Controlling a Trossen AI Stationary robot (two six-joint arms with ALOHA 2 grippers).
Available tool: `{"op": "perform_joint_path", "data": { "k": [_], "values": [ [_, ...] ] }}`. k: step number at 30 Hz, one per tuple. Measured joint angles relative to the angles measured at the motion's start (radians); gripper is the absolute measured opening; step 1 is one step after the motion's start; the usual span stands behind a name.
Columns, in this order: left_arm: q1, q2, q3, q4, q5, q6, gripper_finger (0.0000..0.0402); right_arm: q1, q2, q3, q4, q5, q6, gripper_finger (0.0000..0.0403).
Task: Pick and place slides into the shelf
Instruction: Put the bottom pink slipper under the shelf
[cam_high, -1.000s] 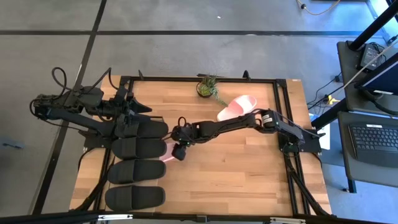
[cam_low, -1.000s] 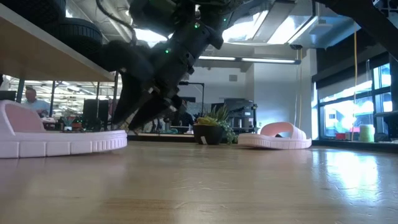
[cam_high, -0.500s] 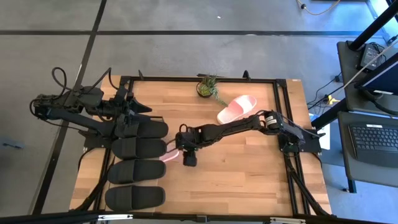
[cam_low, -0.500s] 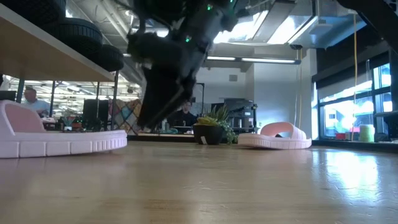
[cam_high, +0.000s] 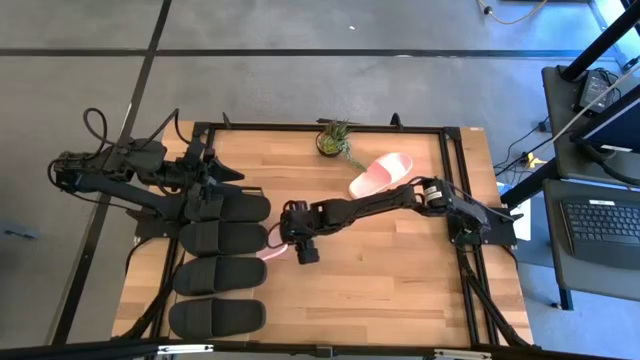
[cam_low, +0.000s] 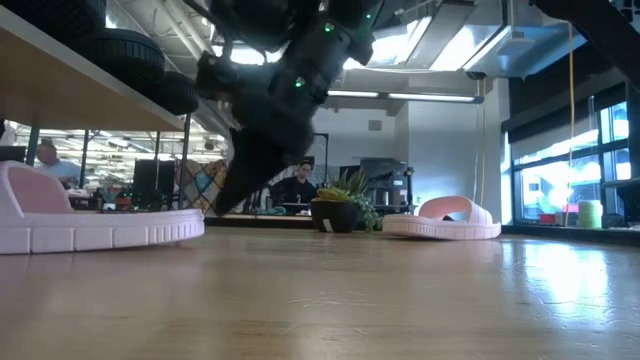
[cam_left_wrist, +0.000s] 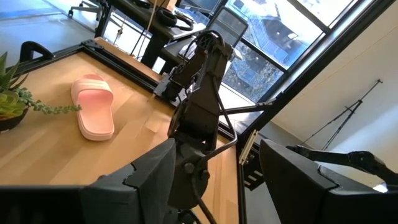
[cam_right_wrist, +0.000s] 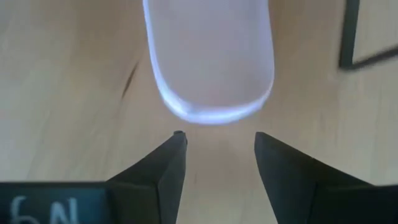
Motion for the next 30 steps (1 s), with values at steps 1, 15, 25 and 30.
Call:
{"op": "perform_joint_path", "data": {
  "k": [1,15,25,30],
  "values": [
    [0.0,0.0,0.0,0.0,0.0,0.0,0.0225,0.0,0.006,0.0,0.02,0.0,-0.001,0.0191],
    [0.0,0.0,0.0,0.0,0.0,0.0,0.0225,0.003,0.038,0.0,0.117,-0.042,0.024,0.0191],
    [0.0,0.0,0.0,0.0,0.0,0.0,0.0225,0.032,0.038,0.0,0.191,-0.108,0.091,0.019],
    [0.0,0.0,0.0,0.0,0.0,0.0,0.0225,0.036,0.038,0.0,0.191,-0.102,0.106,0.019]
  ]
}}
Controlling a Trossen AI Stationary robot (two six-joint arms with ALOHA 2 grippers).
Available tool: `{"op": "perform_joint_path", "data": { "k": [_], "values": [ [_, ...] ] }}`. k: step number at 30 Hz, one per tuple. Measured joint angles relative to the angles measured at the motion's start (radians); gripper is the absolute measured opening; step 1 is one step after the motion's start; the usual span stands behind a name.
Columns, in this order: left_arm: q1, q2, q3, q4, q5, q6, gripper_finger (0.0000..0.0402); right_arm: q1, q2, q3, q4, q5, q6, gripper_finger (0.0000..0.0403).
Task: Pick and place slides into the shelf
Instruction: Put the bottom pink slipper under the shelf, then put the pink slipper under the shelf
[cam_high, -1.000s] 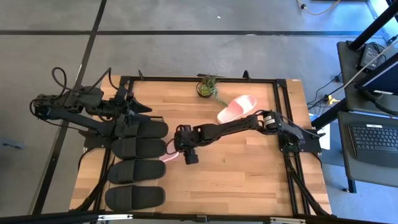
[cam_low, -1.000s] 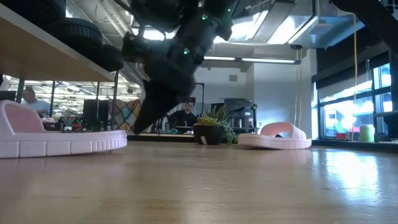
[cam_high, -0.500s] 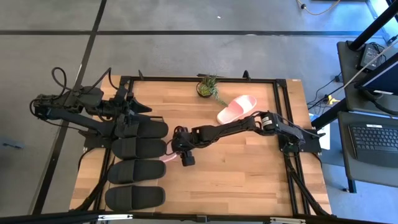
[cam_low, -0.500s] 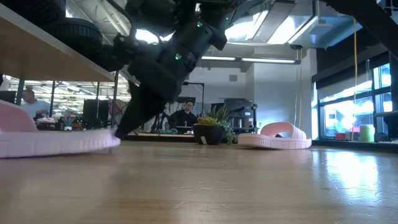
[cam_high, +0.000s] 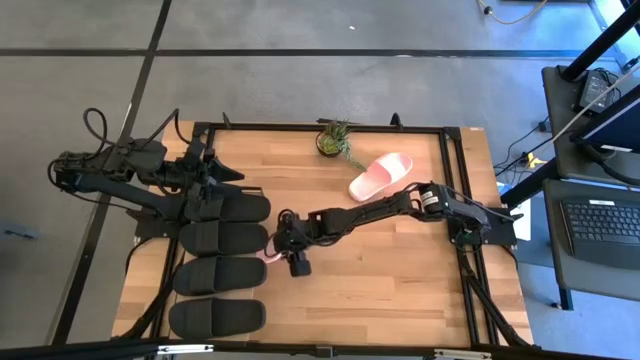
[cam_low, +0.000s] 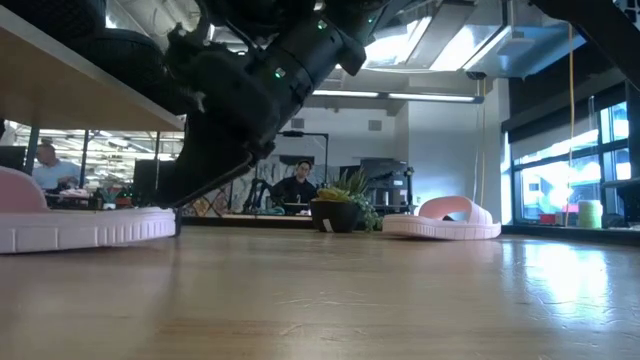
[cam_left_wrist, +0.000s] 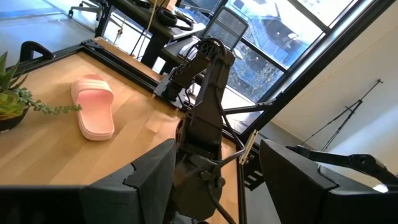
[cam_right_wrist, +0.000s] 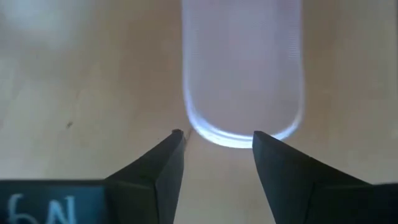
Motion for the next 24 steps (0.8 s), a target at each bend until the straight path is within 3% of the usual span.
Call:
{"op": "perform_joint_path", "data": {
  "k": [6,11,17,21,24],
  "values": [
    [0.0,0.0,0.0,0.0,0.0,-0.002,0.0225,-0.009,0.0,0.015,-0.038,0.037,0.083,0.019],
    [0.0,0.0,0.0,0.0,0.0,-0.001,0.0225,-0.028,0.0,0.097,-0.219,0.038,0.179,0.019],
    [0.0,0.0,0.0,0.0,0.0,-0.001,0.0225,-0.041,-0.014,0.182,-0.392,0.04,0.185,0.019],
    [0.0,0.0,0.0,-0.021,0.0,-0.001,0.0225,-0.057,-0.084,0.174,-0.411,0.047,0.21,0.019],
    [0.0,0.0,0.0,-0.055,0.0,0.0,0.0225,-0.068,-0.168,0.147,-0.429,0.112,0.22,0.019]
  ]
}}
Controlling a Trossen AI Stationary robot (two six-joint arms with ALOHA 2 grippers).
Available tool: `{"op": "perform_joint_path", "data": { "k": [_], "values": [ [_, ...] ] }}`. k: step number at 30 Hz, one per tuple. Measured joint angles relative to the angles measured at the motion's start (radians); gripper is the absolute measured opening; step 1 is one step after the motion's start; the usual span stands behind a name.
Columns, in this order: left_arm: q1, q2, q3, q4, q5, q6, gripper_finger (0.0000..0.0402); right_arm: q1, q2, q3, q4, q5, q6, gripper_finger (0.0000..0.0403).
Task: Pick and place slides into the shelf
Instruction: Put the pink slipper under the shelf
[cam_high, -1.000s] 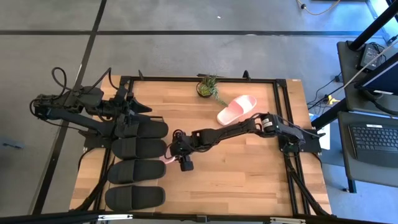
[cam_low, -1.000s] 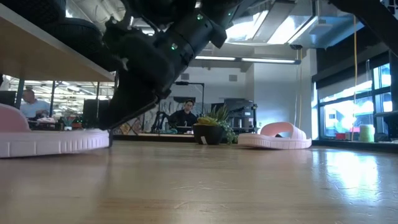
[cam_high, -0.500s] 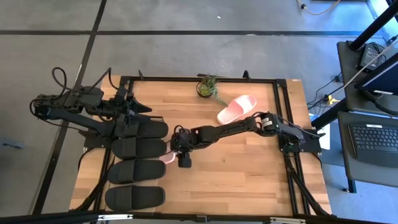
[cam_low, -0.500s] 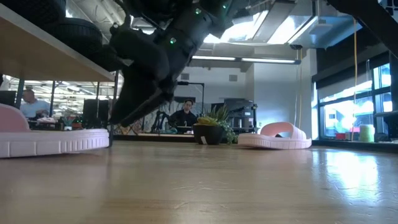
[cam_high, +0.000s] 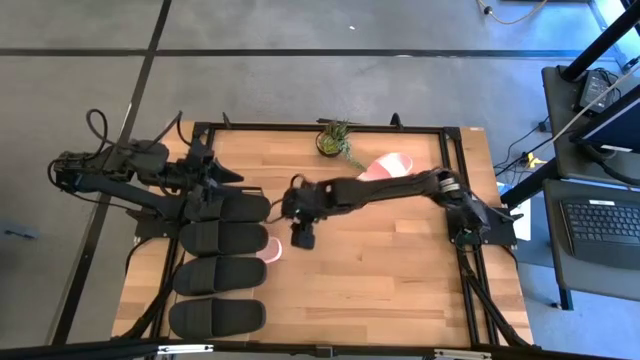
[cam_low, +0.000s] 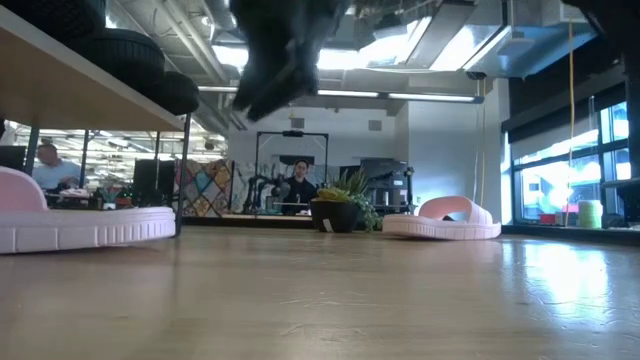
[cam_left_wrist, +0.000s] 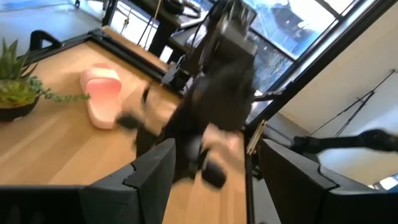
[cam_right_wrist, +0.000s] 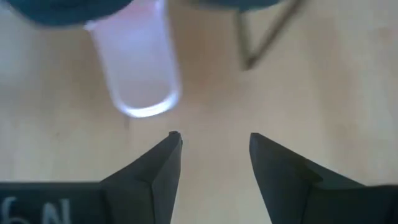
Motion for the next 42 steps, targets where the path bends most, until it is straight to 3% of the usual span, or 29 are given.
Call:
{"op": "perform_joint_path", "data": {
  "k": [7,13,19,29,37,42],
  "values": [
    [0.0,0.0,0.0,-0.048,0.0,0.0,0.0225,0.0,-0.21,-0.17,-0.039,0.179,0.032,0.019],
    [0.0,0.0,0.0,-0.049,0.0,0.0,0.0225,-0.001,-0.42,-0.489,-0.035,0.312,0.119,0.019],
    [0.0,0.0,0.0,-0.049,-0.014,0.002,0.0225,-0.009,-0.564,-0.8,0.086,0.392,0.118,0.019],
    [0.0,0.0,0.0,-0.049,-0.065,0.008,0.0225,-0.031,-0.578,-1.071,0.366,0.401,0.0,0.0191],
    [0.0,0.0,0.0,-0.049,-0.064,0.01,0.0225,-0.038,-0.578,-1.189,0.599,0.401,-0.121,0.0191],
    [0.0,0.0,0.0,-0.049,-0.065,0.056,0.0225,-0.074,-0.578,-1.209,0.638,0.401,-0.116,0.0191]
  ]
}}
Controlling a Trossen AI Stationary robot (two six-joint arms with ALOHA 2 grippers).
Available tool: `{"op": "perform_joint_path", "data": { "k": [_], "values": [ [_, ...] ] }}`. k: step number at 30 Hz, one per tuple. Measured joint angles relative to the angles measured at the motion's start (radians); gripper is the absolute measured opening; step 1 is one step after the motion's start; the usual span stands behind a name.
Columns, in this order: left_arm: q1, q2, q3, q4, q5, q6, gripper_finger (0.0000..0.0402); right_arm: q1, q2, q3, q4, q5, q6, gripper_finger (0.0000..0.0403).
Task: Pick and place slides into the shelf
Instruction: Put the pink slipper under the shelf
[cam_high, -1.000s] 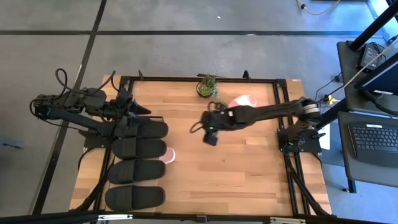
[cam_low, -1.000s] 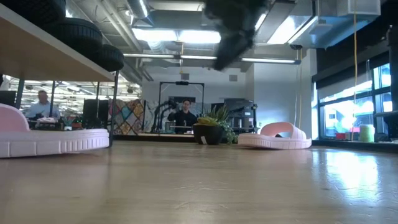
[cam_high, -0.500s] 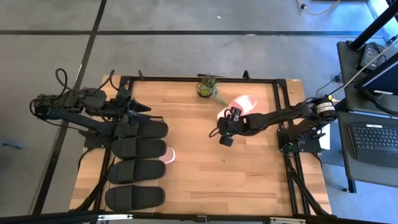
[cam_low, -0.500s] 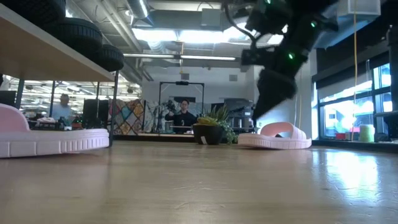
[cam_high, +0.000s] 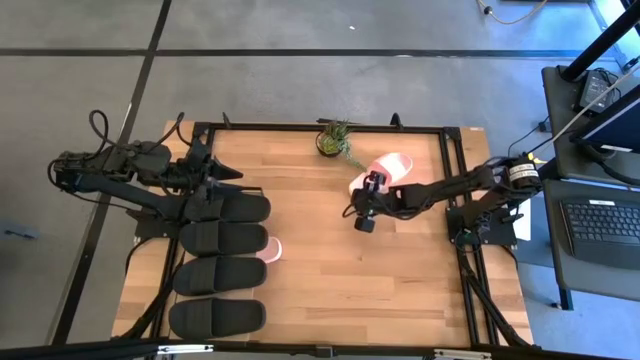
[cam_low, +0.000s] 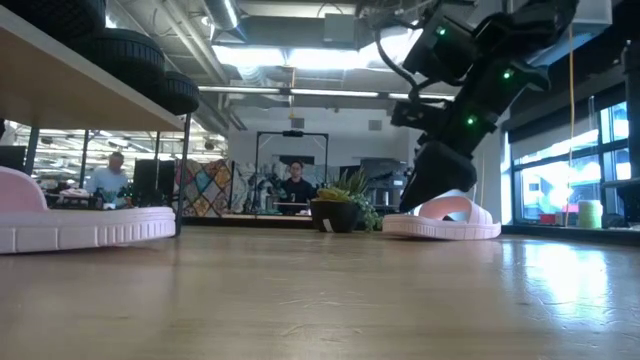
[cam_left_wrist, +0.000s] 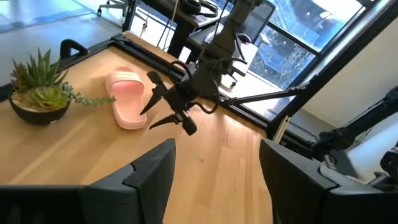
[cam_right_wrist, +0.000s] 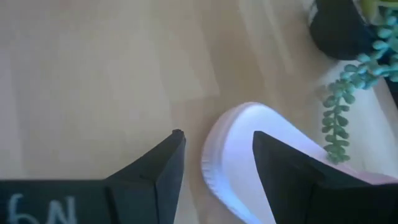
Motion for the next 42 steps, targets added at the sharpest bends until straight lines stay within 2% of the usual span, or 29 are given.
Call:
{"op": "perform_joint_path", "data": {
  "k": [9,18,23,27,35,39,42],
  "values": [
    [0.0,0.0,0.0,0.0,0.0,0.005,0.0225,-0.059,0.012,0.0,0.003,-0.001,-0.002,0.0191],
    [0.0,0.0,0.0,0.0,0.0,0.005,0.0225,-0.06,0.13,0.002,0.022,-0.018,-0.025,0.0191],
    [0.0,0.0,0.0,0.0,0.0,0.004,0.0225,-0.05,0.154,0.003,0.021,0.121,0.022,0.0188],
    [0.0,0.0,0.0,0.0,0.0,0.004,0.0225,-0.05,0.155,0.008,-0.001,0.17,0.003,0.0163],
    [0.0,0.0,0.0,0.0,0.0,0.004,0.0225,-0.047,0.154,0.009,-0.012,0.135,-0.005,0.0057],
    [0.0,0.0,0.0,0.0,0.0,0.005,0.0225,-0.022,0.151,0.03,-0.032,0.123,0.007,0.0057],
    [0.0,0.0,0.0,0.0,0.0,0.004,0.0225,0.007,0.15,0.097,-0.08,0.105,0.05,0.0056]
  ]
}}
